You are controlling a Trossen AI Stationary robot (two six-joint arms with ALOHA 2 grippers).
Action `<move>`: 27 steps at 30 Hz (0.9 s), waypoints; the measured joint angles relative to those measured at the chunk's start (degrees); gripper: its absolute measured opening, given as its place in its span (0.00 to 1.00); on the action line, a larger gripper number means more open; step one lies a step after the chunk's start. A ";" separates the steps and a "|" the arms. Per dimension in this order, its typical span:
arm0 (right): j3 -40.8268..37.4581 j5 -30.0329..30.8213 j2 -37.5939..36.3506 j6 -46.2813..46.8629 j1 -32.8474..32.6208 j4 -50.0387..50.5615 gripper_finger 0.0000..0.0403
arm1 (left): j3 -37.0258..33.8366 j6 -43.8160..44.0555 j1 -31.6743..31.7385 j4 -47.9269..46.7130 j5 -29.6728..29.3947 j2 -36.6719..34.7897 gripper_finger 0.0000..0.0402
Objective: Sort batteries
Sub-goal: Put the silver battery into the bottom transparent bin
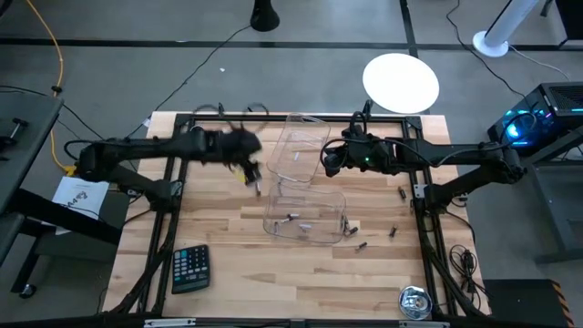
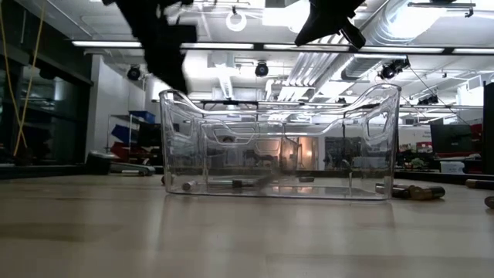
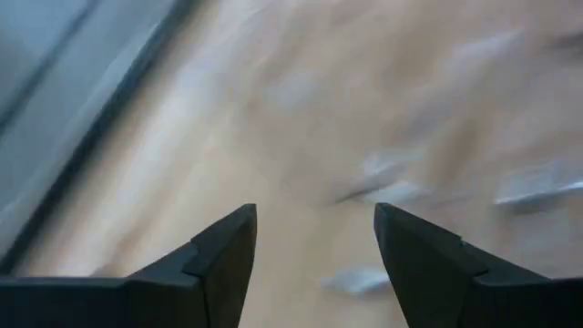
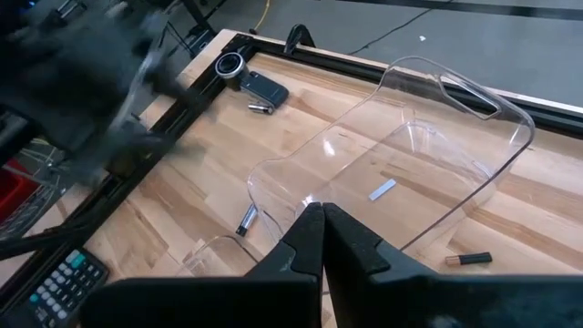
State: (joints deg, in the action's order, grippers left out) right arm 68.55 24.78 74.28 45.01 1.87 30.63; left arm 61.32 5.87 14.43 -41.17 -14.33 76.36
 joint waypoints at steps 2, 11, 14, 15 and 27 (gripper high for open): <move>0.00 -0.22 0.00 0.00 0.00 0.02 0.00 | -0.65 -2.26 6.34 -6.15 -0.30 0.21 0.54; 0.00 -0.27 0.00 -0.02 0.00 0.02 0.00 | -5.27 -14.38 22.07 -8.74 -0.78 7.41 0.54; 0.00 -0.29 0.00 0.00 0.00 0.00 0.00 | -5.26 -16.75 22.39 -8.50 -2.14 12.25 0.54; 0.00 -0.31 0.00 0.04 0.00 0.00 0.00 | -5.24 -17.27 22.39 -8.68 -2.27 13.92 0.54; 0.00 -0.36 0.00 1.49 -0.02 -0.02 0.00 | -5.24 -19.46 23.63 -8.43 -8.54 24.44 0.54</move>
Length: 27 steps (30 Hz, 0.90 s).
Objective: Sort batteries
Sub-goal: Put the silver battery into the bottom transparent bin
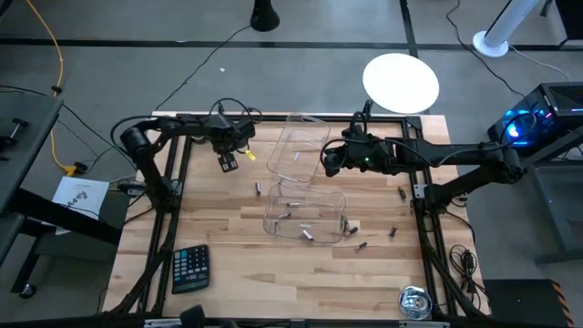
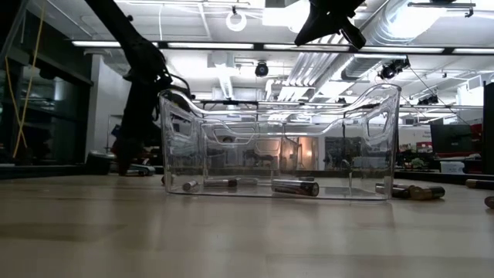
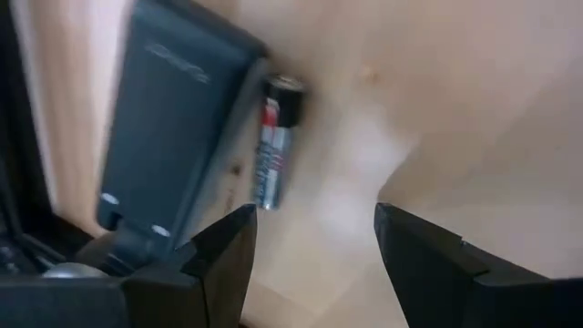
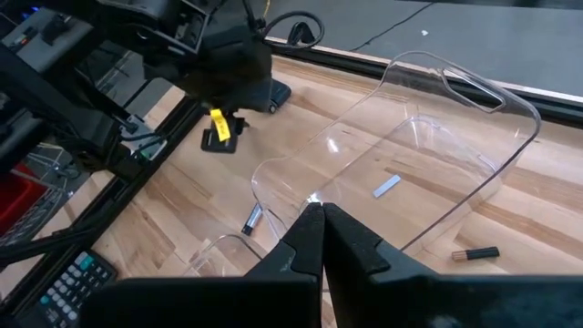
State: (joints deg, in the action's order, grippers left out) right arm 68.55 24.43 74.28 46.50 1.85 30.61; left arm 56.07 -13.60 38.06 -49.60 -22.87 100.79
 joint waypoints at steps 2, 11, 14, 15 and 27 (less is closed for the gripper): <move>0.00 0.00 0.00 0.00 0.00 0.00 0.00 | 0.00 -0.51 0.44 1.28 -0.03 -0.45 0.54; 0.00 0.00 0.00 0.62 0.00 0.02 0.00 | 0.17 -9.17 4.49 3.88 6.37 0.43 0.54; 0.00 0.00 0.00 1.24 0.00 0.02 0.00 | 0.23 -9.67 5.96 4.13 8.62 0.70 0.54; 0.00 0.00 0.00 1.20 0.00 0.02 0.00 | 0.22 -9.69 6.33 4.13 9.72 0.72 0.54; 0.00 0.02 0.00 1.27 0.00 0.30 0.00 | -0.01 0.48 4.01 1.82 19.48 -0.62 0.07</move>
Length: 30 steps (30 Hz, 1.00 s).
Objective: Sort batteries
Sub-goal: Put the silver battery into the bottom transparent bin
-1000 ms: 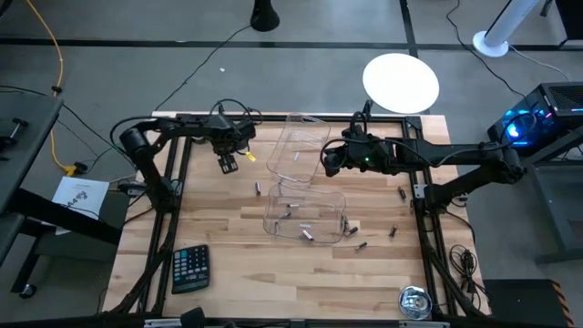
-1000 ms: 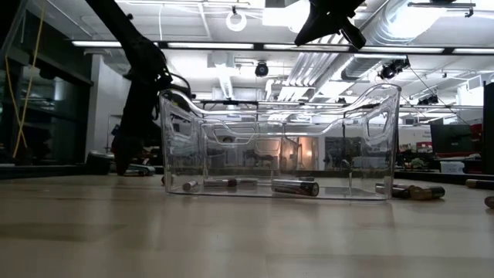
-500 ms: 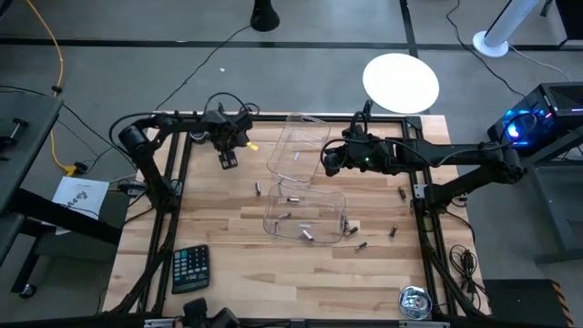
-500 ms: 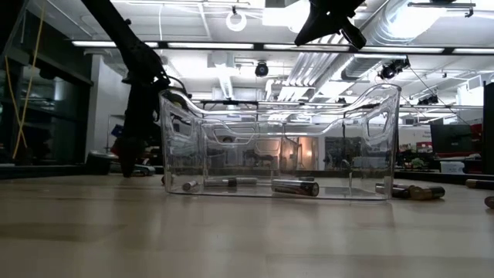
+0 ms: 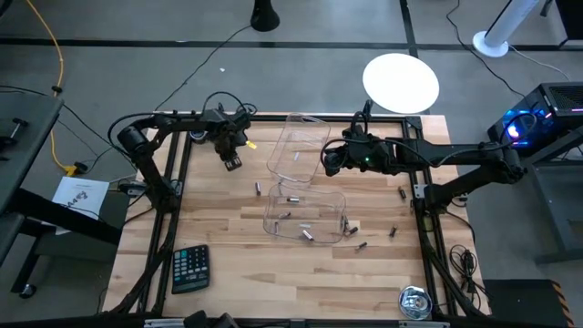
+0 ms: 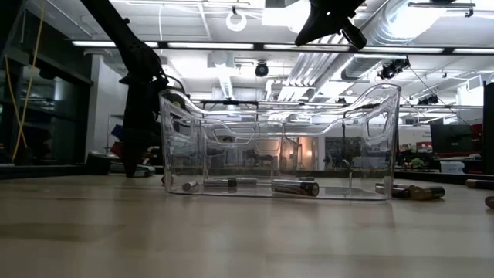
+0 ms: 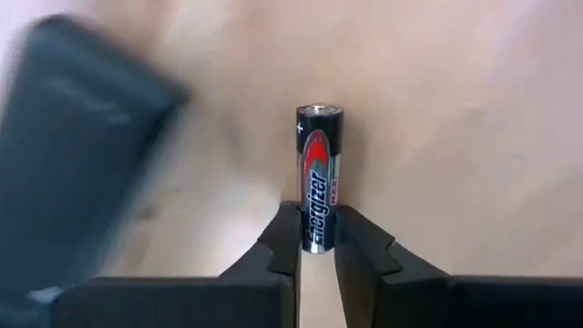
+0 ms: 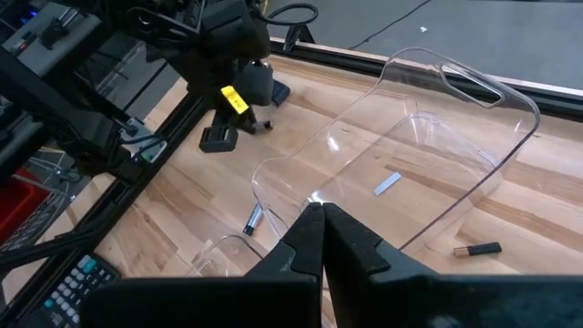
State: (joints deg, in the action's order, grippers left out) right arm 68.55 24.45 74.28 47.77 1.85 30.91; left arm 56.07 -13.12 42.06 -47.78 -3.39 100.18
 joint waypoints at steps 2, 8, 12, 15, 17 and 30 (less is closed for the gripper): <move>0.00 -0.05 0.00 0.04 0.00 0.12 0.00 | -0.21 1.00 -1.24 -0.21 2.77 -2.27 0.08; 0.00 -0.63 0.00 -0.05 0.00 0.17 0.00 | -0.10 2.13 -7.02 3.29 9.73 -16.33 0.08; 0.00 -0.48 0.00 -0.18 0.00 0.18 0.00 | 0.01 5.55 -15.70 9.10 12.64 -25.69 0.08; 0.00 -0.46 0.00 -0.20 0.00 0.18 0.00 | 0.01 9.14 -24.63 14.35 12.27 -29.71 0.08; 0.00 -0.46 0.00 -0.20 0.00 0.20 0.00 | 0.03 11.79 -31.11 18.38 11.99 -30.40 0.08; 0.00 -0.68 0.00 -0.17 0.79 0.16 0.00 | 2.57 19.38 -46.41 26.98 0.87 -20.09 0.42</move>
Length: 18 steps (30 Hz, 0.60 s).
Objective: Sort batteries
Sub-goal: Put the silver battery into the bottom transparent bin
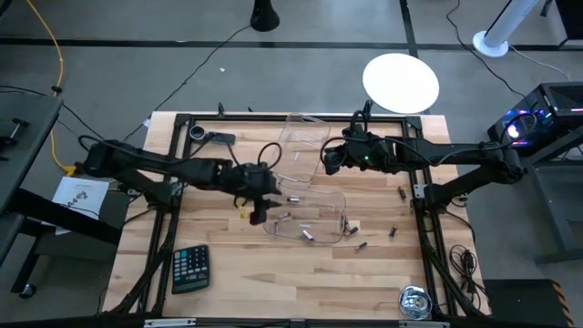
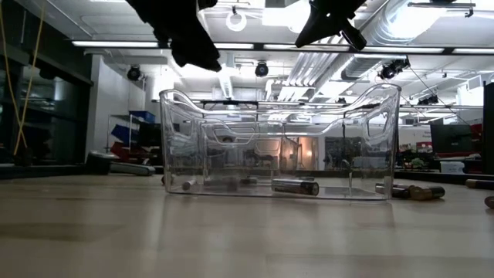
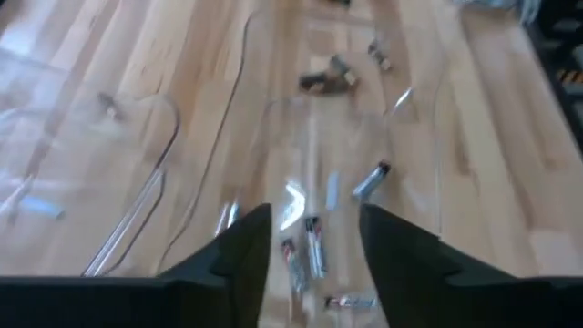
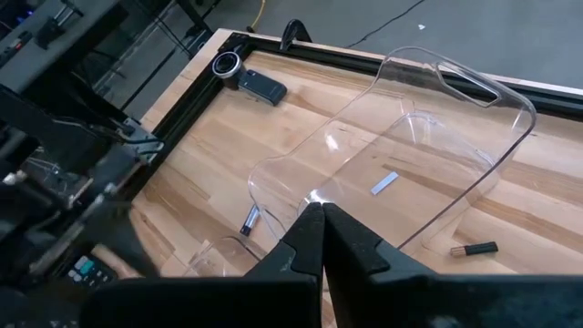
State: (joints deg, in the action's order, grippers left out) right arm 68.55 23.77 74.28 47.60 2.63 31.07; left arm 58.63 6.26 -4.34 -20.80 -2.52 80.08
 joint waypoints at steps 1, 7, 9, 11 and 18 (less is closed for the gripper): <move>0.00 -0.02 0.00 0.04 -0.03 0.02 0.00 | 1.11 -0.58 0.60 -2.27 -0.13 0.08 0.45; 0.00 -0.23 0.00 0.14 -0.04 0.19 0.00 | 3.93 -1.27 5.91 -16.52 -6.54 -3.20 0.52; 0.00 -0.28 0.00 0.15 -0.04 0.28 0.00 | 2.49 -4.54 7.25 -21.17 -6.51 -4.69 0.52; 0.00 -0.28 0.00 0.12 -0.04 0.44 0.00 | -0.16 -9.05 7.98 -23.93 -6.36 -5.93 0.52; 0.00 -0.28 0.00 -0.02 -0.04 0.52 0.00 | -11.06 1.04 14.10 -15.69 -0.55 -3.43 0.52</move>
State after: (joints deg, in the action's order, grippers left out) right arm 68.55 23.49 74.28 47.58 2.59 31.59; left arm 47.57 7.30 9.75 -36.48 -3.08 76.65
